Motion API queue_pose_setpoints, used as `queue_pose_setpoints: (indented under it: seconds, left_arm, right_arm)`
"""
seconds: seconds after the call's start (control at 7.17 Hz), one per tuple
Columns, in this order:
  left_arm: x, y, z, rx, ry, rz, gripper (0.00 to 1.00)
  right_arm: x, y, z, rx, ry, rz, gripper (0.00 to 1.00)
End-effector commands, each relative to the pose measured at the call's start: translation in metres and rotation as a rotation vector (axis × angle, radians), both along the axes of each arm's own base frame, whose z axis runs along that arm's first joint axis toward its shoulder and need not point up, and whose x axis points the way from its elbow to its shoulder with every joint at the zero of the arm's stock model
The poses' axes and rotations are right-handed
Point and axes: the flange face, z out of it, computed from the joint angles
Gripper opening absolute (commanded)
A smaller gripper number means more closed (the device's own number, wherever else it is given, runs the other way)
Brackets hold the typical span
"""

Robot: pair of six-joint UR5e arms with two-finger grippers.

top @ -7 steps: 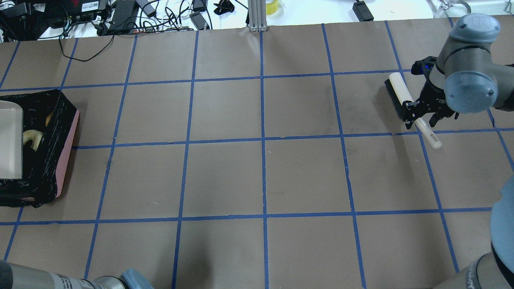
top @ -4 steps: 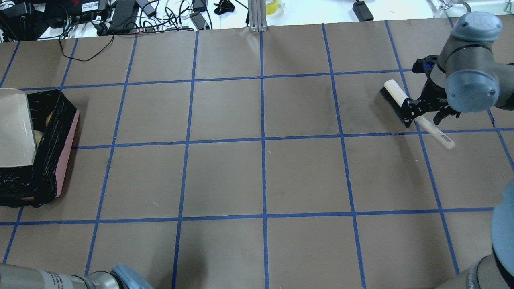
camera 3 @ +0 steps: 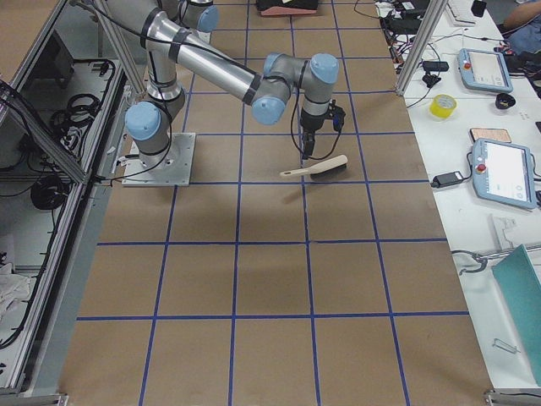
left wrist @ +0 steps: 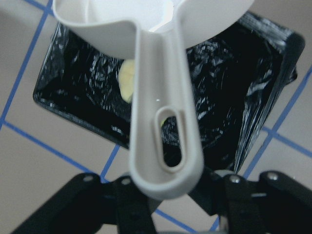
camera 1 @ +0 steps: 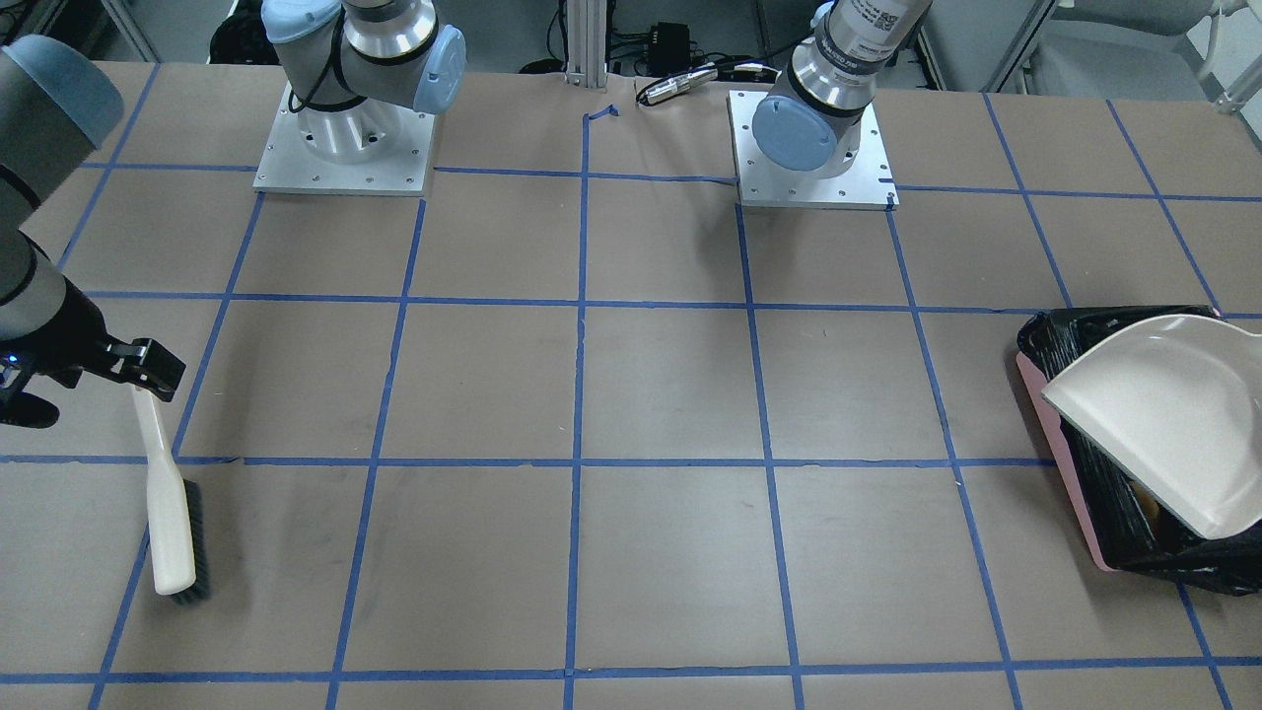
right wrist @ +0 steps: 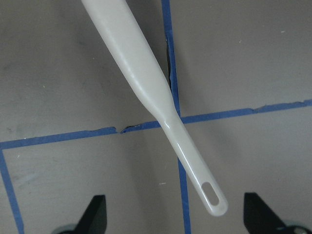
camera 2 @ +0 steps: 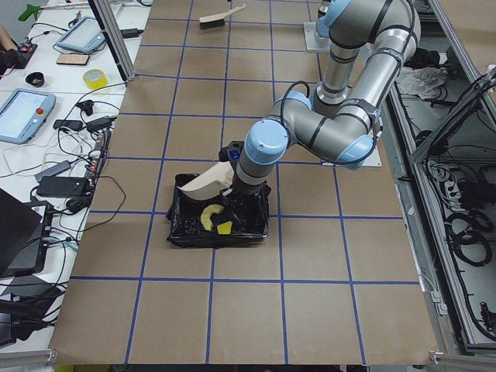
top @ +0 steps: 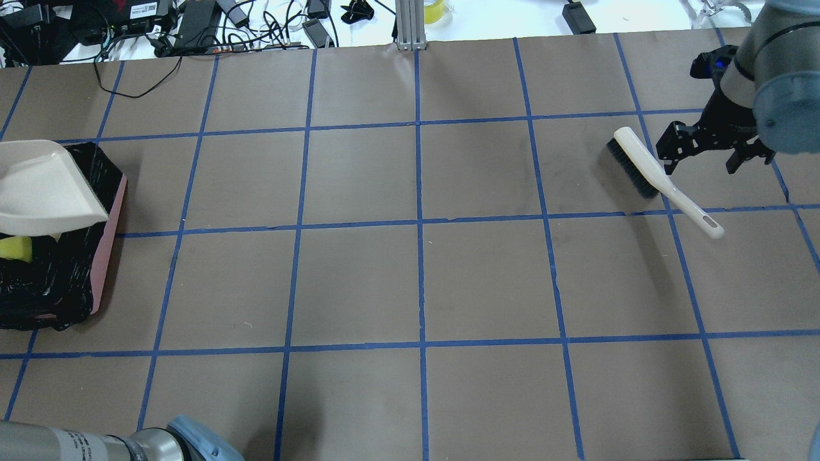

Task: Sweep and dump trash into bin
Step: 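Lower the brush onto the table and open the right gripper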

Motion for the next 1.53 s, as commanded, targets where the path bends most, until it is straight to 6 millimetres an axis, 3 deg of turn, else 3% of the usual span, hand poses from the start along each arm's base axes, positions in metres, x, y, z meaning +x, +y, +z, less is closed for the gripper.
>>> queue_pose_setpoints:
  seconds: [0.0,0.14,0.28,0.42,0.56,0.98,1.12,1.25,1.39]
  left_arm:
    - [-0.040,-0.030,-0.003,-0.002,0.043,-0.060,0.00]
    - [-0.063,-0.046,-0.006,-0.001,0.058,-0.089,0.00]
    - [-0.094,-0.065,-0.006,-0.001,0.068,-0.122,0.00]
    - [-0.119,-0.080,-0.012,0.009,0.082,-0.141,0.00]
    - [-0.128,-0.084,-0.026,0.008,0.115,-0.142,0.00]
    - [-0.144,-0.091,-0.049,0.031,0.174,-0.121,0.00]
    - [-0.156,-0.097,-0.057,0.052,0.188,-0.108,0.00]
    - [-0.181,-0.106,-0.053,0.071,0.184,-0.066,0.00]
    - [-0.213,-0.114,-0.055,0.113,0.193,-0.018,0.45]
  right_arm:
    - [0.008,0.010,0.037,-0.003,-0.013,-0.061,1.00]
    - [0.019,0.015,0.067,-0.061,-0.034,-0.050,1.00]
    - [0.045,0.018,0.083,-0.090,-0.084,-0.036,1.00]
    - [0.068,0.018,0.088,-0.090,-0.077,-0.081,1.00]
    - [0.094,0.019,0.090,-0.089,-0.069,-0.074,1.00]
    - [0.106,0.021,0.089,-0.082,-0.037,-0.051,1.00]
    - [0.106,0.021,0.089,-0.083,-0.037,-0.051,1.00]
    - [0.105,0.019,0.087,-0.081,-0.036,-0.049,1.00]
    - [0.104,0.020,0.089,-0.087,-0.020,-0.045,1.00]
